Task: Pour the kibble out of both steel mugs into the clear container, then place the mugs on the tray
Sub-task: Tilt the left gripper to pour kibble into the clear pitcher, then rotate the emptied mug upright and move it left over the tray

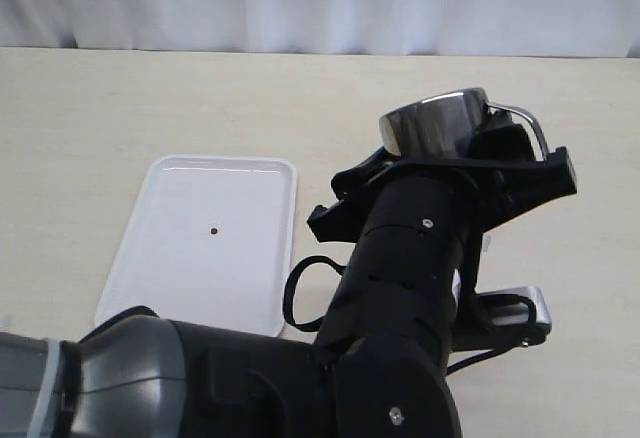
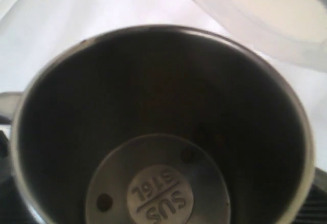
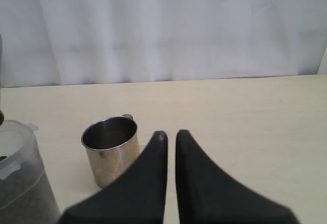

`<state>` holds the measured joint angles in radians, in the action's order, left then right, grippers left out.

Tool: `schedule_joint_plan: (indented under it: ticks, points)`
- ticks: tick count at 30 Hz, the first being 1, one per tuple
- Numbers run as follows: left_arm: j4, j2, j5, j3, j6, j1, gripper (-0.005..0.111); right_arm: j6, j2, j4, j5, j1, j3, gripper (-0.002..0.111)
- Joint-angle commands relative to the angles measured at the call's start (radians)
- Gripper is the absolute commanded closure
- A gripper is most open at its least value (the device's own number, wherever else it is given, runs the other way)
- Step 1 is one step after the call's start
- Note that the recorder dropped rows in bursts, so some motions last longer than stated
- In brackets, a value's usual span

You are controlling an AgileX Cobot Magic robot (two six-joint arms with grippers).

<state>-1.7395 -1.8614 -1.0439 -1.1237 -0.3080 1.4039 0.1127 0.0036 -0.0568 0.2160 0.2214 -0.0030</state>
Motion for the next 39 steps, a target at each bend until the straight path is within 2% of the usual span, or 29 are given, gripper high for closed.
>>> schedule_joint_plan:
  ticks: [1, 6, 11, 15, 17, 20, 22, 25, 28, 31, 36, 37, 39]
  points:
    - [-0.005, 0.015, -0.045, -0.007, 0.027, 0.004, 0.107, -0.008, -0.004, -0.006, -0.002, 0.003, 0.003, 0.104]
    - [-0.005, 0.015, -0.085, -0.007, 0.07, 0.004, 0.107, -0.008, -0.004, -0.006, -0.002, 0.003, 0.003, 0.104]
    - [-0.005, 0.028, -0.116, -0.007, 0.26, -0.002, 0.107, -0.008, -0.004, -0.006, -0.002, 0.003, 0.003, 0.104]
    - [-0.005, 0.092, -0.131, -0.007, 0.481, -0.023, 0.107, -0.008, -0.004, -0.006, -0.002, 0.003, 0.003, 0.104]
    - [0.023, 0.144, -0.091, -0.007, 0.591, -0.057, 0.107, -0.008, -0.004, -0.006, -0.002, 0.003, 0.003, 0.104]
    - [0.222, 0.243, 0.074, -0.007, 0.623, -0.139, 0.107, -0.008, -0.004, -0.006, -0.002, 0.003, 0.003, 0.104]
    - [0.377, 0.304, 0.238, 0.004, 0.588, -0.219, 0.107, -0.008, -0.004, -0.006, -0.002, 0.003, 0.003, 0.104]
    - [0.481, 0.38, 0.442, 0.051, 0.561, -0.35, 0.107, -0.008, -0.004, -0.006, -0.002, 0.003, 0.003, 0.104]
    - [0.569, 0.443, 0.648, 0.118, 0.578, -0.525, 0.107, -0.008, -0.004, -0.006, -0.002, 0.003, 0.003, 0.104]
    - [0.679, 0.485, 0.94, 0.216, 0.578, -0.702, 0.107, -0.008, -0.004, -0.006, -0.002, 0.003, 0.003, 0.104]
    - [0.729, 0.482, 1.495, 0.405, 0.618, -0.977, 0.107, -0.008, -0.004, -0.006, -0.002, 0.003, 0.003, 0.104]
    - [0.732, 0.463, 1.612, 0.448, 0.67, -1.075, 0.107, -0.008, -0.004, -0.006, -0.002, 0.003, 0.003, 0.104]
    - [0.732, 0.433, 1.644, 0.468, 0.751, -1.147, 0.107, -0.008, -0.004, -0.006, -0.002, 0.003, 0.003, 0.104]
